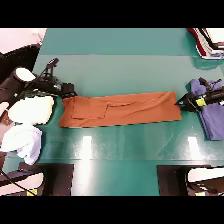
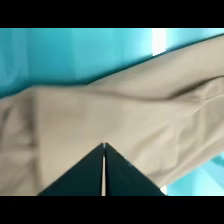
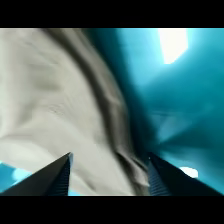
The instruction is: Fold the shirts.
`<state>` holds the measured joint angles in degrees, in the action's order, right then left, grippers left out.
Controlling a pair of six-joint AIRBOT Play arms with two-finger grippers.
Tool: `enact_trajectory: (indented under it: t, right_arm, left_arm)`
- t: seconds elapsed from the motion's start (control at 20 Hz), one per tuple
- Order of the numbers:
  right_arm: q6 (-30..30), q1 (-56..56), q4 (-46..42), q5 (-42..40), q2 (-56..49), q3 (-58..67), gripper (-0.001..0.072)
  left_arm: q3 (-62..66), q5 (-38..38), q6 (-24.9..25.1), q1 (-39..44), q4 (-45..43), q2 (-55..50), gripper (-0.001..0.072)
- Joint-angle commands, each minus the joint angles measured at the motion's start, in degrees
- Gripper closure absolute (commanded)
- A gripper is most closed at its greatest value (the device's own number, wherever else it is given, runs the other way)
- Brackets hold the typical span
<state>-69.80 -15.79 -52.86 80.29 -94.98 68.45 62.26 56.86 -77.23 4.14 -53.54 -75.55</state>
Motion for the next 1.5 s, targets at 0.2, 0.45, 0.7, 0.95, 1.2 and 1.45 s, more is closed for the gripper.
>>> enact_trajectory:
  t: [0.2, 0.45, 0.7, 0.95, 1.2, 1.45]
  right_arm:
    - [4.3, 5.9, 3.4, 2.1, -0.9, 5.3, 0.0695]
    - [-1.5, 10.8, 3.9, 4.8, 8.0, 15.9, 0.0695]
    - [-6.1, 19.0, 3.9, 5.2, 13.4, 25.4, 0.0696]
    - [-7.3, 27.9, 4.0, 5.3, 13.5, 31.4, 0.0695]
    - [-7.3, 34.7, 8.6, 3.0, 13.4, 32.6, 0.0695]
    - [-5.1, 43.6, 17.2, -1.0, 10.5, 32.6, 0.0695]
  left_arm:
    - [4.3, -9.7, -3.8, 13.9, 2.0, -6.8, 0.0684]
    - [15.3, -9.6, -4.0, 22.7, 3.7, -19.5, 0.0683]
    - [20.3, -9.3, -5.3, 28.3, 3.8, -27.1, 0.0684]
    - [20.7, -9.4, -5.3, 30.3, 4.2, -29.3, 0.0684]
    - [22.0, -7.4, -5.3, 28.8, 3.1, -28.8, 0.0684]
    - [23.6, -0.9, -5.2, 18.0, -2.9, -18.1, 0.0683]
